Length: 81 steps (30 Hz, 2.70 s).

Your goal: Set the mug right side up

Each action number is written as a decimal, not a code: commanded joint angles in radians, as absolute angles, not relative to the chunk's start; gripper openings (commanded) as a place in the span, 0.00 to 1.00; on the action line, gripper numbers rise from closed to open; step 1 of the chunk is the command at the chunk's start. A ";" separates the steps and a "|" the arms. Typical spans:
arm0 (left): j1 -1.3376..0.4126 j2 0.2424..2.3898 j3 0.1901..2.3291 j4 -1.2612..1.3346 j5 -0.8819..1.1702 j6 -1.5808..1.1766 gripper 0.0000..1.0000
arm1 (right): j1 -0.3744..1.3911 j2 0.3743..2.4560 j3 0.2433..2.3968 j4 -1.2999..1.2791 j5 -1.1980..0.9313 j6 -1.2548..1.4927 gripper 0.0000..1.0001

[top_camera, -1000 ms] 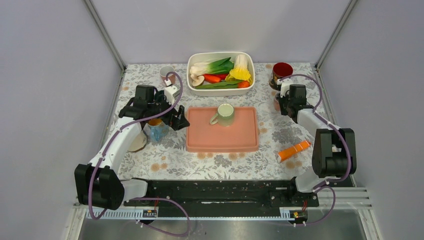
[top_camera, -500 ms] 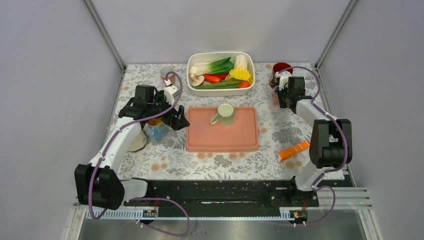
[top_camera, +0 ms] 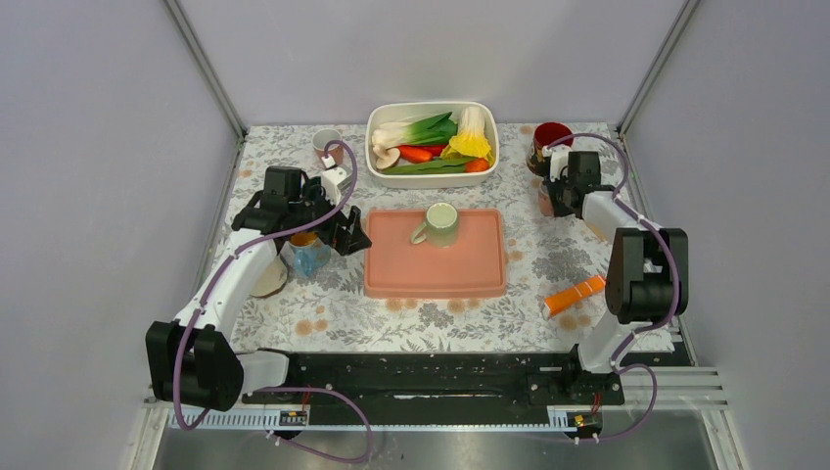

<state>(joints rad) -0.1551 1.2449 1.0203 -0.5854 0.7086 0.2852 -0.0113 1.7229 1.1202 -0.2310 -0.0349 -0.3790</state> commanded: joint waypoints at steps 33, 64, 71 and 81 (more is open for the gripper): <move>-0.341 1.296 1.017 -0.402 0.504 0.295 0.99 | -0.048 1.448 1.233 -0.469 -0.069 -0.373 0.73; -0.609 1.853 1.439 -0.444 0.260 0.354 0.54 | -0.048 0.696 0.824 -0.298 -0.468 0.046 0.99; -0.610 1.874 1.445 -0.454 0.268 0.359 0.41 | -0.048 0.690 0.802 -0.278 -0.478 0.049 0.99; -0.618 1.869 1.475 -0.459 0.288 0.356 0.00 | -0.048 0.709 0.783 -0.255 -0.512 0.051 0.98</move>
